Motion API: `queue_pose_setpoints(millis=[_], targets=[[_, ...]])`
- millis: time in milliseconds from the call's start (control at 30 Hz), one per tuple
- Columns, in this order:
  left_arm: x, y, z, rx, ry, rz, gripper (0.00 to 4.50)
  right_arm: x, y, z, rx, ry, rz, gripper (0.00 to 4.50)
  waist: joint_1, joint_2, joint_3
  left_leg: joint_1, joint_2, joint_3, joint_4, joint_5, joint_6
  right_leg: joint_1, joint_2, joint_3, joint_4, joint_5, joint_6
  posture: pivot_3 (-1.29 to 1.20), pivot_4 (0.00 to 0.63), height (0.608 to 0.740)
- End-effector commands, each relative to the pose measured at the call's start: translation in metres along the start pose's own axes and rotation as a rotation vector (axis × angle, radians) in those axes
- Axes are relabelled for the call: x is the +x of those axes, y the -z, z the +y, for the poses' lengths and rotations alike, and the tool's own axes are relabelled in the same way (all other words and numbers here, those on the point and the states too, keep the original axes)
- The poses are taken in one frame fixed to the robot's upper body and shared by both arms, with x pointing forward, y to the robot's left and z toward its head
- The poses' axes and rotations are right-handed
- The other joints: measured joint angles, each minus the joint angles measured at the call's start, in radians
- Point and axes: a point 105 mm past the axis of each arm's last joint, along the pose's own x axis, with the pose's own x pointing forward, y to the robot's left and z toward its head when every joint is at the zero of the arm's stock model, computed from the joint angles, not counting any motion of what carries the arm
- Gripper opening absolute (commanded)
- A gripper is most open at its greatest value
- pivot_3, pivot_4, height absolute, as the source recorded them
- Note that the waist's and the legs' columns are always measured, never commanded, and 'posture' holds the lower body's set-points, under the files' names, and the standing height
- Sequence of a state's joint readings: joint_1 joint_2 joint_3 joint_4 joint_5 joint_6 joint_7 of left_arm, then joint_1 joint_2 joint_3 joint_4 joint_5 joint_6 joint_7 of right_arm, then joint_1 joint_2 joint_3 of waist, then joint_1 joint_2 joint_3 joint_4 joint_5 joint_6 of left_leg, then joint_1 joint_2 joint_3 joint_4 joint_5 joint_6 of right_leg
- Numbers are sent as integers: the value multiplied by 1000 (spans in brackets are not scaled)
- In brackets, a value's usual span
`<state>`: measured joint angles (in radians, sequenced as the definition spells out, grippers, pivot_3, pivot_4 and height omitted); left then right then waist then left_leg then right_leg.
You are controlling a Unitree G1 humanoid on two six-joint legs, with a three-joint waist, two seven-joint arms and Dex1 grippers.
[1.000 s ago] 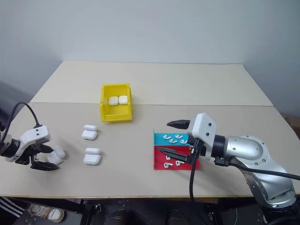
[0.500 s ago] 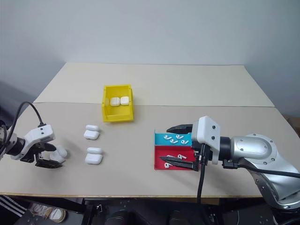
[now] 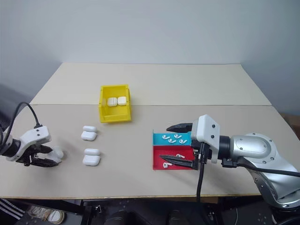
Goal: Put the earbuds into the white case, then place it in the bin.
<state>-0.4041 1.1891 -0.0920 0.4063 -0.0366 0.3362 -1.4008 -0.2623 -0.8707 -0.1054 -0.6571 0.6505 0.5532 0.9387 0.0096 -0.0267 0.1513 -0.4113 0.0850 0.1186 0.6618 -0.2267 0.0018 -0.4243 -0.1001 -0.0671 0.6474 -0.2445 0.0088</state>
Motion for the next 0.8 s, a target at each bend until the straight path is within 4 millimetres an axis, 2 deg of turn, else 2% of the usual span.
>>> queue_pose_setpoints(millis=[33,100,167,267,433,567,700,800], targets=[[-46,-25,13,25,-101,-209,2789,-2,-8,-1,-40,9,-28,4500,0,0,0,-1,0,0,0,0,0,0,0,0,0,0,0,0,150,740],[-73,-48,20,-6,-160,-402,2789,-3,-7,-2,-39,10,-27,4500,2,-4,1,-2,0,0,0,0,0,-1,0,-1,0,0,0,0,150,740],[-96,-81,25,34,-257,-648,2789,-3,-5,-5,-44,12,-25,4500,5,-5,1,-3,0,-2,2,0,0,0,0,-3,0,0,0,0,150,740],[-114,-118,24,58,-379,-942,2789,-2,-4,-9,-55,11,-25,4500,10,-4,1,-2,-2,-2,4,0,0,2,-3,-3,0,0,1,0,150,740],[-90,-164,-15,124,-188,-1087,2789,-1,-7,-15,-79,5,-28,4500,3,-5,1,-2,-1,-2,4,0,0,2,-1,-3,1,0,2,0,150,740],[-72,-193,-53,170,103,-1170,2789,-2,-8,-19,-98,5,-20,4500,1,-5,1,-2,-1,-2,4,0,0,2,-1,-2,0,0,2,0,150,740],[-61,-209,-90,269,342,-1215,2789,-2,-6,-18,-104,0,-10,4500,1,-5,1,-2,-1,-2,4,0,0,2,0,-2,0,0,2,0,150,740],[-50,-210,-116,419,425,-1194,2789,-4,1,-17,-111,-12,31,4500,1,-5,1,-2,-1,-2,4,0,0,3,0,-2,0,0,2,0,150,740]])
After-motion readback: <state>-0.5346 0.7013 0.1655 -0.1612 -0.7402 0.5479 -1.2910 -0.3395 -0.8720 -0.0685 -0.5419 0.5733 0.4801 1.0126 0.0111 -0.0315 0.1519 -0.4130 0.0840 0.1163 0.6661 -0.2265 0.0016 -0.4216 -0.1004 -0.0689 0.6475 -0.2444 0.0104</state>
